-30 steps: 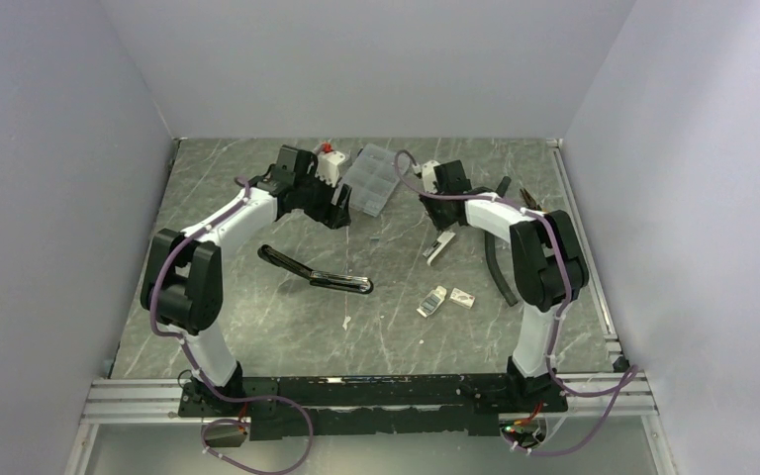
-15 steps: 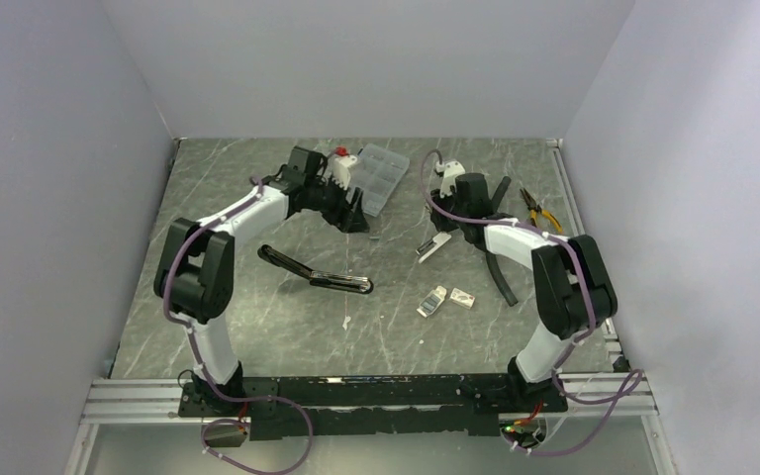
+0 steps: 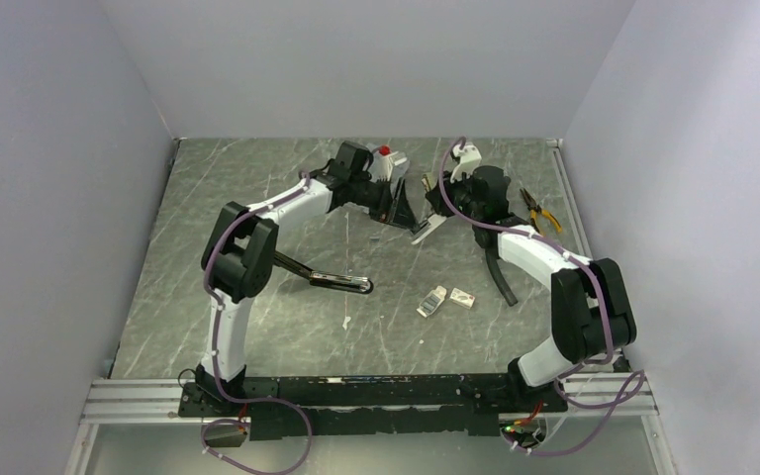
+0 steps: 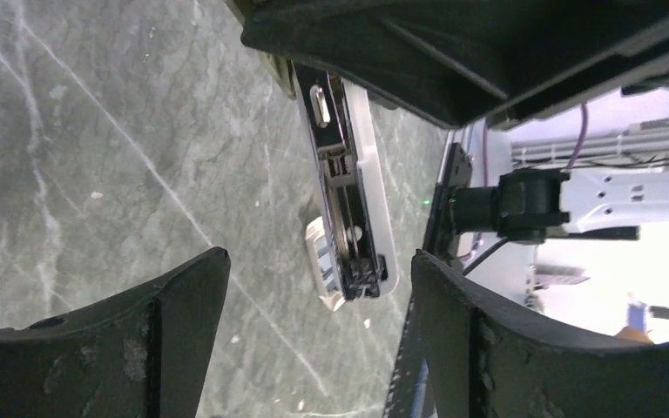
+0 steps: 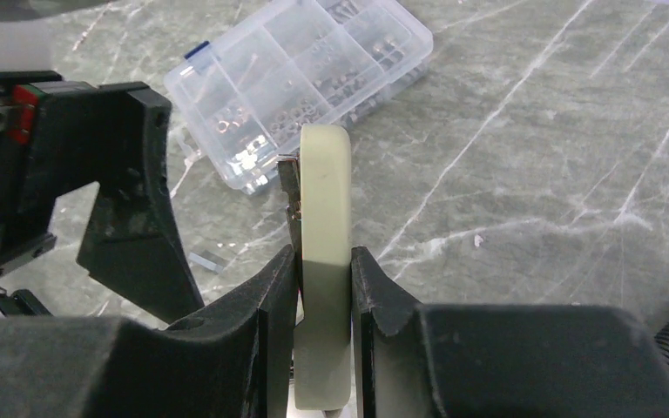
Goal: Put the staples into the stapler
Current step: Pick up the stapler from the center of the board, then place the stapler at the center of the board.
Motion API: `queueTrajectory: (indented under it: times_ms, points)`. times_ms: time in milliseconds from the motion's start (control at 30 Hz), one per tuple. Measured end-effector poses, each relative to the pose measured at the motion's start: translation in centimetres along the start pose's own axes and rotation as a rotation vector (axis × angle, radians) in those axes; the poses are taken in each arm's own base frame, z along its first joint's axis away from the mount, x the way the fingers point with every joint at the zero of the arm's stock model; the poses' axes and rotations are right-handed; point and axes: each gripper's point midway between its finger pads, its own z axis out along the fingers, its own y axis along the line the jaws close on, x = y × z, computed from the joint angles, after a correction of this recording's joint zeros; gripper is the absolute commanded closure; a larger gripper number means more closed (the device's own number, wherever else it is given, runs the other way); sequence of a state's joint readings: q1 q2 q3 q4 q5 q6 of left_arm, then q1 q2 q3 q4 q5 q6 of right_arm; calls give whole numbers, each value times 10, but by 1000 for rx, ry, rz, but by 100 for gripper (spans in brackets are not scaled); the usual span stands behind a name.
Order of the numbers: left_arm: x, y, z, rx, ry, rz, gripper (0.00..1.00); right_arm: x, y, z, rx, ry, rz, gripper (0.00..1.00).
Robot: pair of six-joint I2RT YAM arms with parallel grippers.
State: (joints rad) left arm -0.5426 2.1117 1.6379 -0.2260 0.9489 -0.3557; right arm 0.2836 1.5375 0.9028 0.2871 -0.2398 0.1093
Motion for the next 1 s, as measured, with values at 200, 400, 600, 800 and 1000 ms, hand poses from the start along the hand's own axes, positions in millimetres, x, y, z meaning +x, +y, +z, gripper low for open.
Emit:
queueTrajectory:
  times_ms: [200, 400, 600, 800, 1000]
  points:
    - [-5, -9, 18, 24, 5, -59, 22, -3, 1, -1, -6, -12, 6, 100]
    - [5, -7, 39, 61, 28, -158, 36, 2, 0, -2, -4, -3, 11, 100]
    - [11, -6, 47, 95, 50, -243, 69, 6, -2, -2, 4, 3, 8, 100]
    - [11, -6, 49, 91, 51, -217, 97, 6, -5, -7, 5, 4, 11, 82]
    - [19, 17, 48, -42, 69, -41, 97, 5, 3, -17, -68, 23, -3, 41]
